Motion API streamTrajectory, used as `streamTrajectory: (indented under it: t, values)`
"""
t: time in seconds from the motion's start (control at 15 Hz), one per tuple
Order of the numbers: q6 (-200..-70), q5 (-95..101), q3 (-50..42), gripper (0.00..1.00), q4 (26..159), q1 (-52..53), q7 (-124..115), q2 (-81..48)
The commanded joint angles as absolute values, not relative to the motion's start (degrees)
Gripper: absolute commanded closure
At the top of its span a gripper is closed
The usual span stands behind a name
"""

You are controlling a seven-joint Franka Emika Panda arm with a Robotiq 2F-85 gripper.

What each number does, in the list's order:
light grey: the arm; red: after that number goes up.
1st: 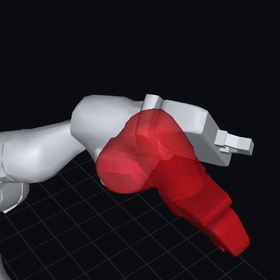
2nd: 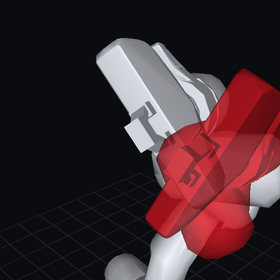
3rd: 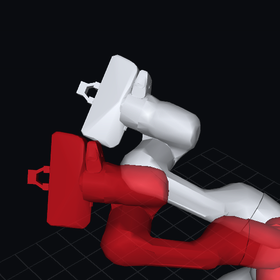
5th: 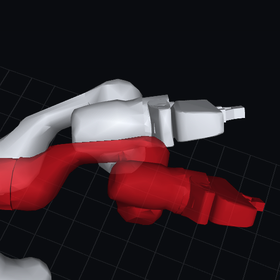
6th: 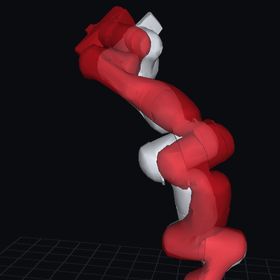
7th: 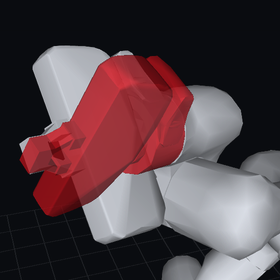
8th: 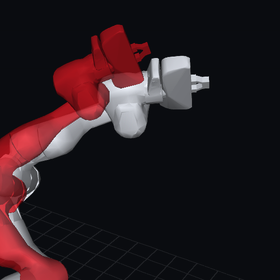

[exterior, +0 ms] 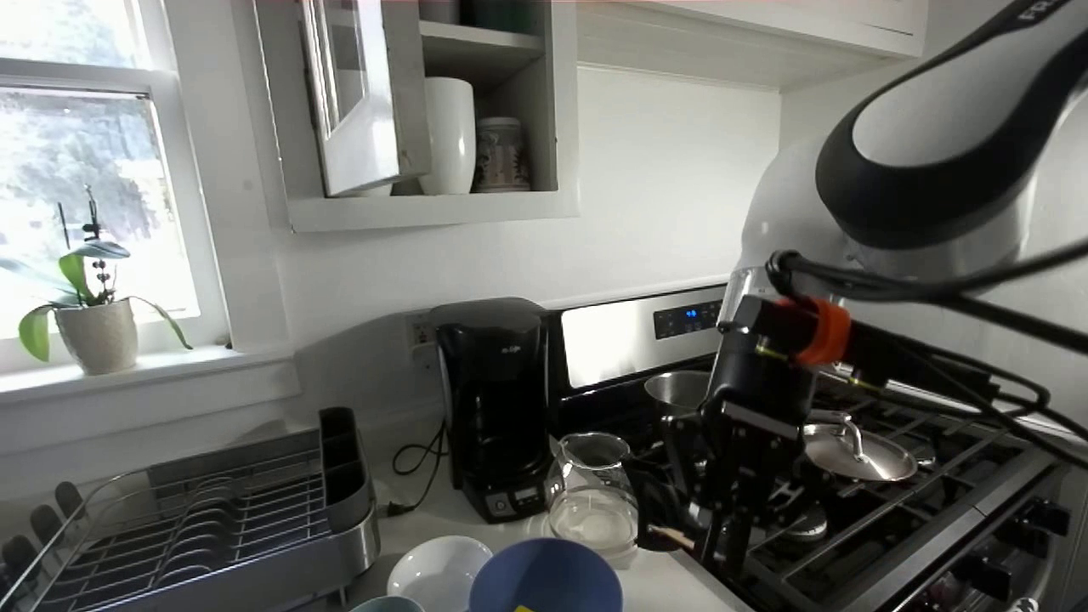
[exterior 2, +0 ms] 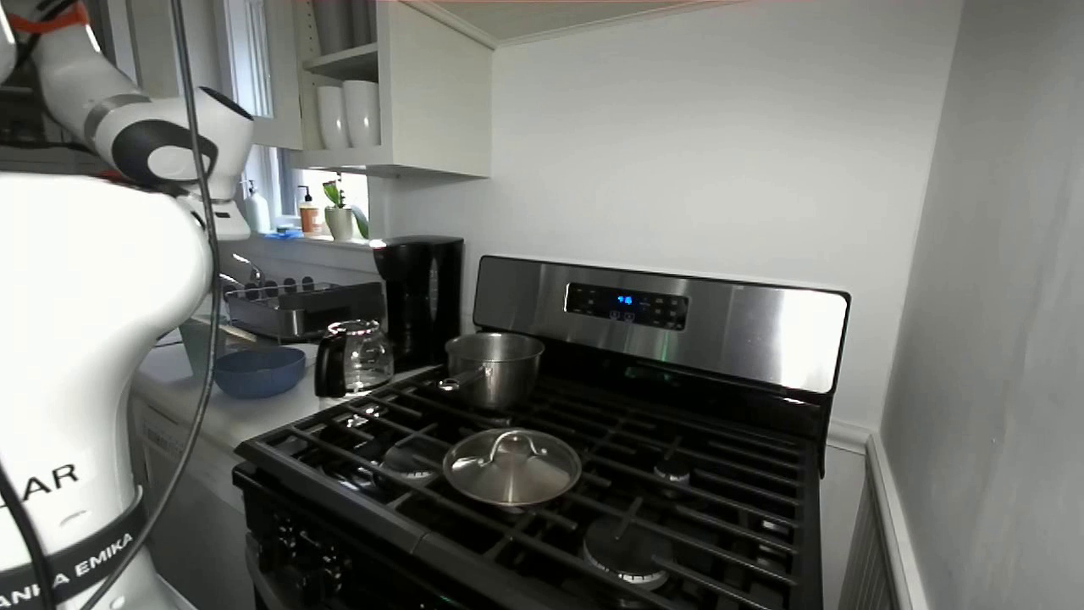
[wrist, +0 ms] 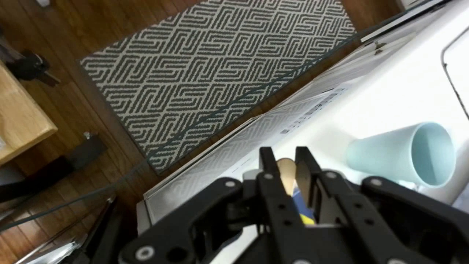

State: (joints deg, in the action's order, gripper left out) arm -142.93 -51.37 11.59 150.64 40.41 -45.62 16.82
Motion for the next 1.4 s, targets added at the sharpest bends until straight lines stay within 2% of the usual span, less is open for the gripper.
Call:
streamTrajectory:
  t: [0.0, 0.33, 0.53, 0.6, 0.67, 1.0, 1.07, 1.33]
  values:
    - [-132.9, -55.8, 8.9, 0.95, 156.9, 30.6, -43.8, 27.5]
    - [-122.2, -52.2, 6.8, 0.95, 157.0, 14.1, -43.5, 32.8]
    - [-122.2, -52.2, 8.1, 0.95, 157.6, 8.6, -43.1, 36.9]
    - [-121.9, -53.6, 8.8, 0.95, 156.8, 8.7, -42.1, 33.1]
    - [-121.8, -53.6, 8.9, 0.81, 156.8, 7.8, -42.0, 33.7]
    - [-121.9, -53.5, 9.8, 0.81, 157.0, 7.7, -42.1, 33.3]
    - [-121.9, -53.5, 9.8, 0.95, 157.0, 7.7, -42.1, 33.3]
    - [-118.4, -53.5, 5.6, 0.95, 152.3, 4.4, -41.8, 31.6]
